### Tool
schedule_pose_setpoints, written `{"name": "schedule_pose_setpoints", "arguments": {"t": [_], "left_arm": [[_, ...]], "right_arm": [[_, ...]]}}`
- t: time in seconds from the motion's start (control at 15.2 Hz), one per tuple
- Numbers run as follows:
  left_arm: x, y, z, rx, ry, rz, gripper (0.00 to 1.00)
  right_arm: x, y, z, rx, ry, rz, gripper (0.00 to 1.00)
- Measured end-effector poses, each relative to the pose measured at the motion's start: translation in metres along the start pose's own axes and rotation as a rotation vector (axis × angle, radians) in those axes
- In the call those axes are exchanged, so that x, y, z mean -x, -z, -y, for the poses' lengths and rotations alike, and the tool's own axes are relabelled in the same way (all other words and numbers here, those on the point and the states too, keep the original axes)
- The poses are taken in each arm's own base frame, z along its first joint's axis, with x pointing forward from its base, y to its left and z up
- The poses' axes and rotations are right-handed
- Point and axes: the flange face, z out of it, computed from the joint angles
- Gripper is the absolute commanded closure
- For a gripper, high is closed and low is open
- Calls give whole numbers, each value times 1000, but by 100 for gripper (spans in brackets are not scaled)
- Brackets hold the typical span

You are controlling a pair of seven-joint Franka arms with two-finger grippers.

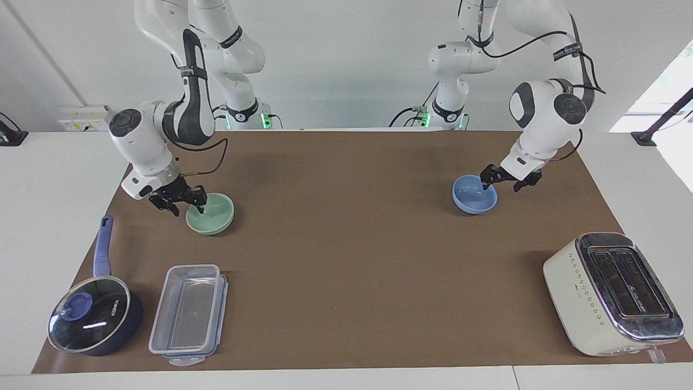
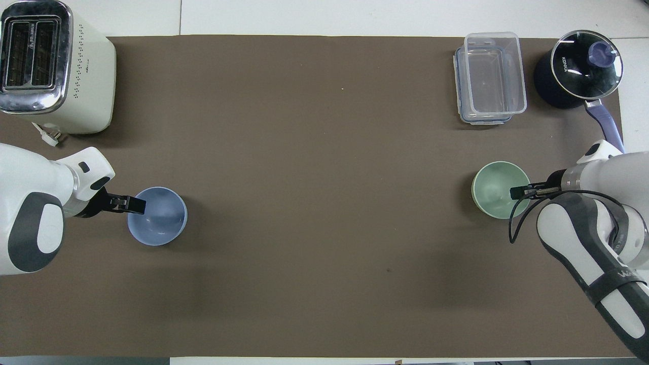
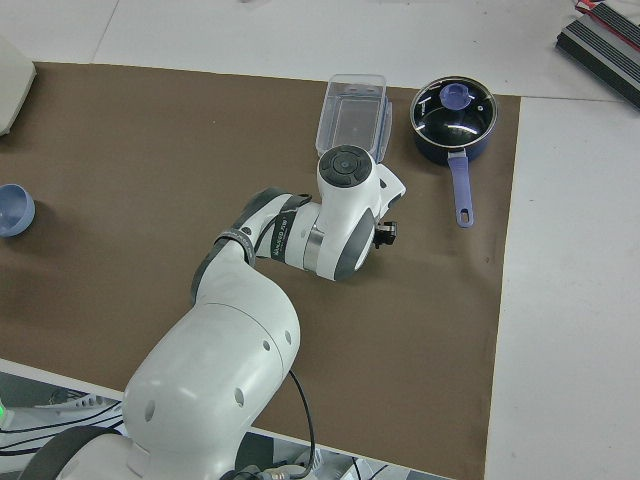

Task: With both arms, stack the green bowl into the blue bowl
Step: 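Grasp the blue bowl with the left gripper while the right gripper grasps the green bowl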

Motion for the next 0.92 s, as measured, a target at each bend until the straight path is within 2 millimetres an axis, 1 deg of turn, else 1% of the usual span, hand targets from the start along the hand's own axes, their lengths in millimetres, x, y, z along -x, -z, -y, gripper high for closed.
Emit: {"name": "schedule_pose_setpoints", "arguments": {"t": [0.07, 0.13, 0.33, 0.39, 0.46, 0.52, 0.59, 0.66, 0.72, 0.85, 0.92], "left_arm": [[2, -10, 4, 0, -1, -2, 0], [4, -16, 6, 1, -3, -1, 0], [7, -27, 4, 1, -11, -1, 0], [8, -29, 3, 1, -13, 2, 2], [9, -31, 2, 1, -16, 5, 10], [10, -33, 1, 2, -23, 10, 26], [11, -36, -1, 3, -33, 17, 45], [13, -39, -4, 3, -44, 23, 79], [14, -41, -6, 4, -58, 28, 100], [15, -43, -8, 5, -85, 32, 100], [15, -43, -8, 5, -92, 33, 100]], "right_arm": [[0, 0, 0, 0, 2, 0, 94], [0, 0, 0, 0, 3, 0, 100], [0, -1, 0, -1, 18, 2, 100], [0, 0, 0, -1, 26, 3, 100], [-1, 2, 0, -3, 35, 7, 100], [-4, 7, 1, -10, 40, 23, 100], [-9, 17, 1, -20, 46, 46, 100], [-18, 33, 4, -29, 55, 65, 100], [-28, 52, 10, -36, 69, 74, 100], [-49, 89, 33, -45, 100, 70, 100], [-56, 101, 50, -50, 100, 64, 100]]}}
